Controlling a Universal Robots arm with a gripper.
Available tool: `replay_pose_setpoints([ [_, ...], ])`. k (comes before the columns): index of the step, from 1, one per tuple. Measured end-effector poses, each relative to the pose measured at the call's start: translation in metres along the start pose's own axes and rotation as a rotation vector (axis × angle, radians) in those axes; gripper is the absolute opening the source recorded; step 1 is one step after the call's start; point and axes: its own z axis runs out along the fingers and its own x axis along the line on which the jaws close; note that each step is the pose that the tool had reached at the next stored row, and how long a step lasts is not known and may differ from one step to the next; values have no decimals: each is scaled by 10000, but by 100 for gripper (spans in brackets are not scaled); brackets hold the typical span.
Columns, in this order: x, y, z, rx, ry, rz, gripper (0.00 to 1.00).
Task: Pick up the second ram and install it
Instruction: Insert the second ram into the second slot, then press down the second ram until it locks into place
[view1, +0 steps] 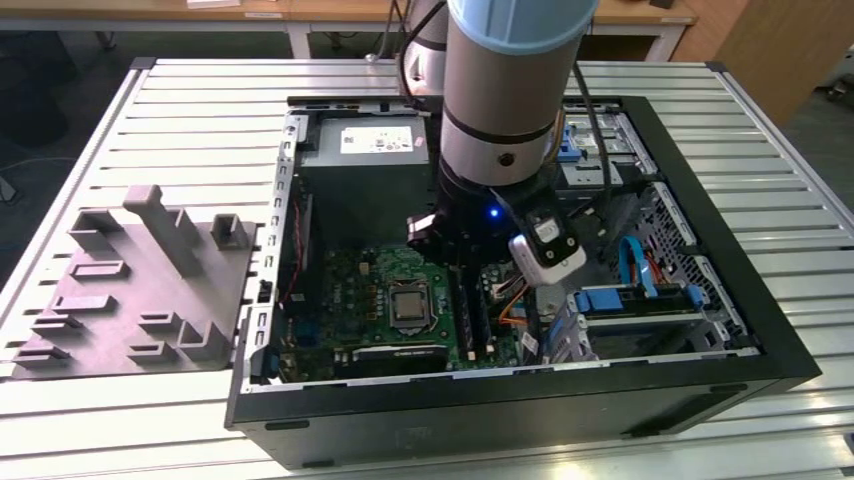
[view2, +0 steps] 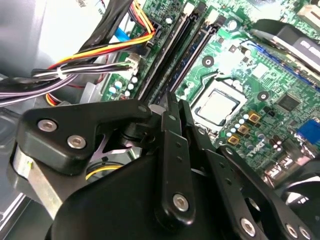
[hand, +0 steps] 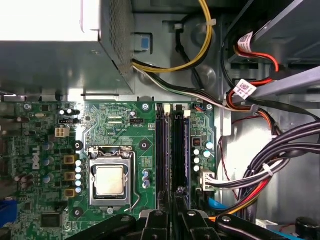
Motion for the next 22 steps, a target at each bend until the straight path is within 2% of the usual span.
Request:
replay_pose_setpoints([
  [6, 0, 0, 0, -1, -3, 0, 19],
  [7, 0, 0, 0, -1, -3, 0, 17],
  [8, 0, 0, 0, -1, -3, 0, 11],
  [22, 0, 2, -1, 0, -7, 0, 10],
])
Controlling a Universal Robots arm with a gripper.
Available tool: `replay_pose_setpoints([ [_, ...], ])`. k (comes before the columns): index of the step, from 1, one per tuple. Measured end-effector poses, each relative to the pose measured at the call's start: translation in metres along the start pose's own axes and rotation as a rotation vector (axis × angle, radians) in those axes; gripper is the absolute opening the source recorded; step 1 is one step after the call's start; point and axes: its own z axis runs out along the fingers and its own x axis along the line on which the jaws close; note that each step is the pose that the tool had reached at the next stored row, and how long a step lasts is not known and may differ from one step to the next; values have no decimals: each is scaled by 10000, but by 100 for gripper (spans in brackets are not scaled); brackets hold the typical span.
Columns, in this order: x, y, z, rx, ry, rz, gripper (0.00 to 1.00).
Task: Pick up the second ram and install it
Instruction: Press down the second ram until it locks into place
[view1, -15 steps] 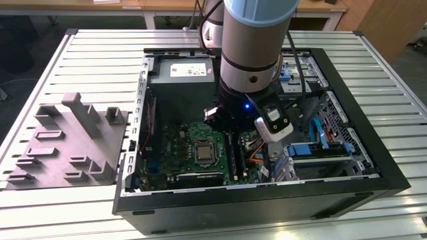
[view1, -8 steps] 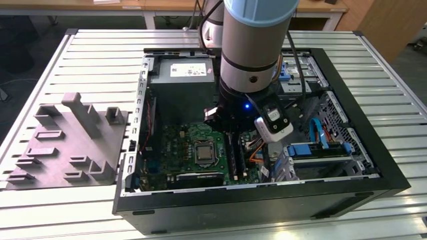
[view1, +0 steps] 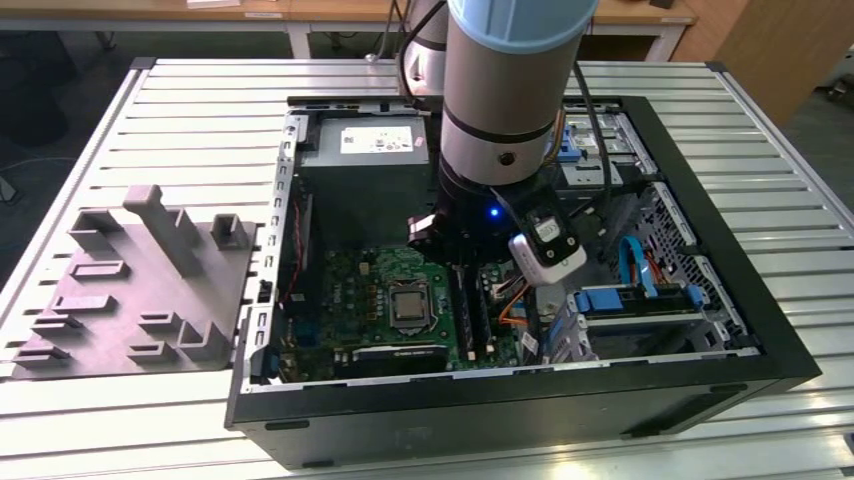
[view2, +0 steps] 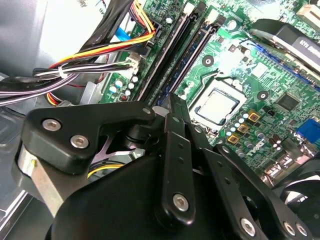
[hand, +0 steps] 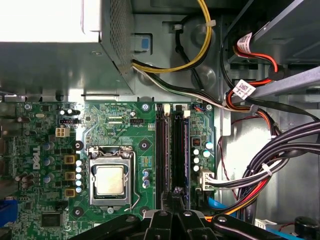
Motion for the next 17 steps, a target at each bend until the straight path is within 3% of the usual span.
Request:
replay_pose_setpoints([
  [4, 1, 21, 10, -45, 0, 2, 10],
  [11, 3, 136, 42, -179, 2, 6, 10],
  [17, 6, 244, 58, -194, 3, 6, 10],
])
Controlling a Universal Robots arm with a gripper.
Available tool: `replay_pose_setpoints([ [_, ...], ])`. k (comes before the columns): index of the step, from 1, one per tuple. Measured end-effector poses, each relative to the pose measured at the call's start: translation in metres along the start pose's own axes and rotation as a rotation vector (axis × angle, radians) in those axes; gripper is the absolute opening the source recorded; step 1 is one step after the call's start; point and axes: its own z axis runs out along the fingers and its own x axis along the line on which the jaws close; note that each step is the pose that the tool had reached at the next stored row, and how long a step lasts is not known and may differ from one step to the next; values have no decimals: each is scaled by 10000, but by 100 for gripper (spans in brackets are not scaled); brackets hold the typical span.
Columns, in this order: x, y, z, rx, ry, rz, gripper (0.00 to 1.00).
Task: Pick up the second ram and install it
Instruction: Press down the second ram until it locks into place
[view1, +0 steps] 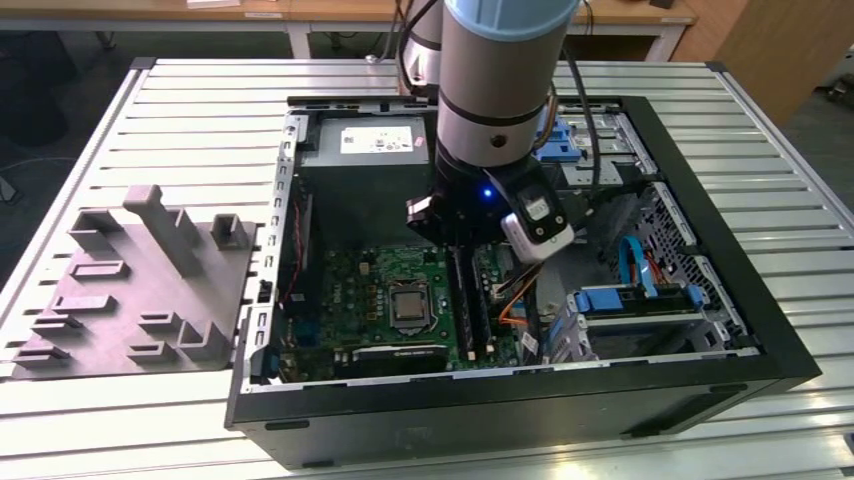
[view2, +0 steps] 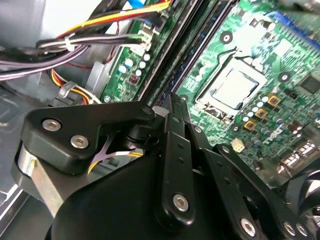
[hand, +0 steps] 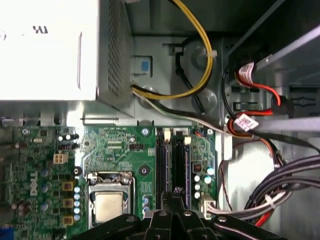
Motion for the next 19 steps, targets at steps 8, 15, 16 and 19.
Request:
replay_pose_setpoints([
  [8, 3, 89, 29, -19, 1, 1, 10],
  [15, 6, 153, 92, -56, 1, 2, 10],
  [16, 6, 167, 102, -60, 1, 3, 10],
  [19, 9, 205, 148, -64, 1, 3, 10],
])
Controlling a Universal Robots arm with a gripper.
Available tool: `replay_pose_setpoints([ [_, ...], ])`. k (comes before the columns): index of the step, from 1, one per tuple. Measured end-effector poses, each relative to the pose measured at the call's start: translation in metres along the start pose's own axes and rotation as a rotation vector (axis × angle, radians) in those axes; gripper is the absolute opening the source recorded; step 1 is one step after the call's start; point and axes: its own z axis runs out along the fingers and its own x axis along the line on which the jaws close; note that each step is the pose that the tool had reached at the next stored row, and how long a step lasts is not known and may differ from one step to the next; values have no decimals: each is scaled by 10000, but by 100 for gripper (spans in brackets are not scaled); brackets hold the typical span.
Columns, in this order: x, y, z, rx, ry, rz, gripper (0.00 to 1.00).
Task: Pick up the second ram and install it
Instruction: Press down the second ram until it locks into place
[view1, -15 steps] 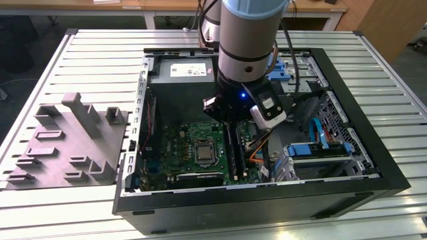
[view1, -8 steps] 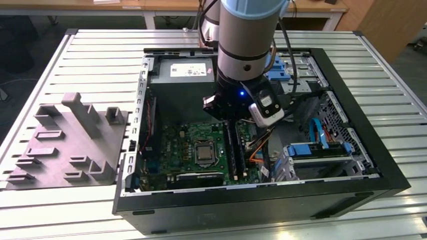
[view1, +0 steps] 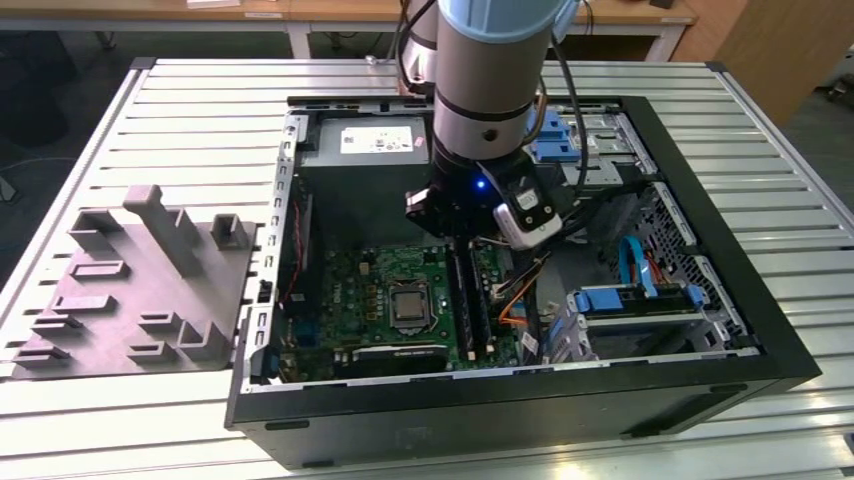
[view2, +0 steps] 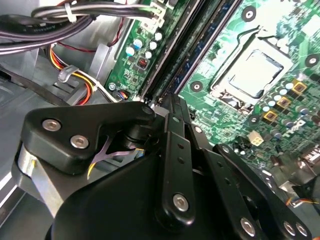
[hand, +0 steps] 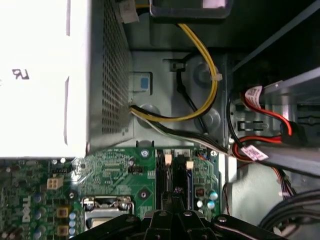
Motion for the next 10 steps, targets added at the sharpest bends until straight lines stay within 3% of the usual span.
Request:
replay_pose_setpoints([
  [10, 2, 6, 58, 3, 1, 0, 10],
])
